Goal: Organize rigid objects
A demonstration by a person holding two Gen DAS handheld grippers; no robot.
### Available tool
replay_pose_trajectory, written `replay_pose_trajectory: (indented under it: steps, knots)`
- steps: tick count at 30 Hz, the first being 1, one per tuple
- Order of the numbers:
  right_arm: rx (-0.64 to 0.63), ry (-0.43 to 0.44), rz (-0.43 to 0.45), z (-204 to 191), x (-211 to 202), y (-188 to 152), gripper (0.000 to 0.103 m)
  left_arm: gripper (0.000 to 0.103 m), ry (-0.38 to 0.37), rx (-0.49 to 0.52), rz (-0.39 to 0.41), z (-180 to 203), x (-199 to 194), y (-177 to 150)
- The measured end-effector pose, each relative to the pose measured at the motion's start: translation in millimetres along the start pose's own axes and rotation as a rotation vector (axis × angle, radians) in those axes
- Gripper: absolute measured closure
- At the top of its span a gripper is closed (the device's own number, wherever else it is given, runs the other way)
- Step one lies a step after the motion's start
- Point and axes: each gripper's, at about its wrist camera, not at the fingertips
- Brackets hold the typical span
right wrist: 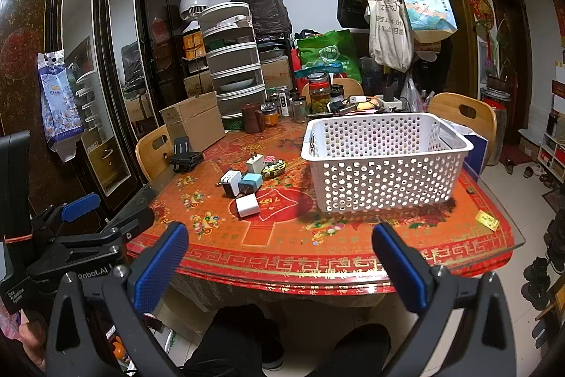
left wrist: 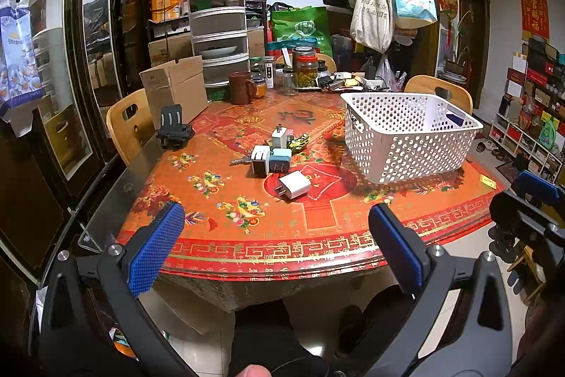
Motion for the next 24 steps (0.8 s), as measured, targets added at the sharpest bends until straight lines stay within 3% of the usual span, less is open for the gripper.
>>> replay_pose_trajectory:
  steps: [24]
  knots:
    - [0.008,-0.002,-0.009,5.4,2.5,-3.1,0.0,0.0,0.01,-0.005,-0.005,-1.3,6.1,-3.6]
Point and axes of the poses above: each gripper's, at about its wrist camera, not at the fingertips, and x roughly the way its jaws point, z to its right, y to its top, and after that the axes turned 13 degrees about -x, right-handed
